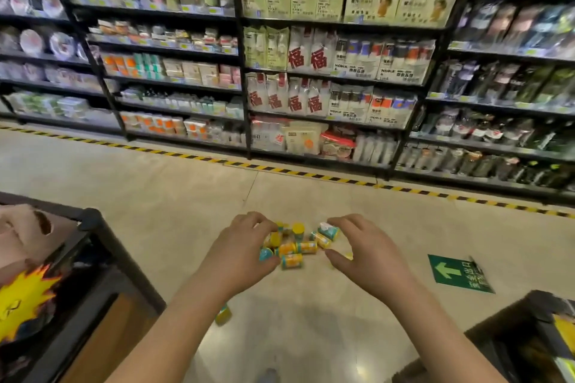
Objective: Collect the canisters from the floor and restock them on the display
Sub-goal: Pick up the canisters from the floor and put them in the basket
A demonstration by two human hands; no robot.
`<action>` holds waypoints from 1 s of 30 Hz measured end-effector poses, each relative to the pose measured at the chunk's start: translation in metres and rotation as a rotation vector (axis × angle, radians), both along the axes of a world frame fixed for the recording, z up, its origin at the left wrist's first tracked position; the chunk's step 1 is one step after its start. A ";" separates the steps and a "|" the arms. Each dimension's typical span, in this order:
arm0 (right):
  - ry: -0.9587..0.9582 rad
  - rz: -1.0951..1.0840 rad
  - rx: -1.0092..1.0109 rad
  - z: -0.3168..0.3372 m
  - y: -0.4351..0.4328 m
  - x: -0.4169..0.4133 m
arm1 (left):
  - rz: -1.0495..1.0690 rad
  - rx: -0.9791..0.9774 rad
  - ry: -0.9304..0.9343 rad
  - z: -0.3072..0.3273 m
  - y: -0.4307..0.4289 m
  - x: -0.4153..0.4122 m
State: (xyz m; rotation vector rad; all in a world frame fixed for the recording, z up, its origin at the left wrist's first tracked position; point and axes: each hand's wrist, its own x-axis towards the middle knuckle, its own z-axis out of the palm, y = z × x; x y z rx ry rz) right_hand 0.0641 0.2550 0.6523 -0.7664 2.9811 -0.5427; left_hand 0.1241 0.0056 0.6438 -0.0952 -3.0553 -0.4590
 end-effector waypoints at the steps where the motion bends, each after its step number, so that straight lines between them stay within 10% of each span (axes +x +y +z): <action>1: -0.008 -0.017 0.008 -0.003 -0.006 -0.021 | -0.013 0.013 -0.021 -0.006 -0.008 -0.023; 20: -0.233 -0.063 0.144 -0.099 -0.002 -0.308 | -0.120 0.127 -0.366 -0.100 -0.009 -0.329; 30: -0.325 -0.055 0.065 -0.227 0.039 -0.472 | -0.032 0.227 -0.416 -0.248 0.044 -0.470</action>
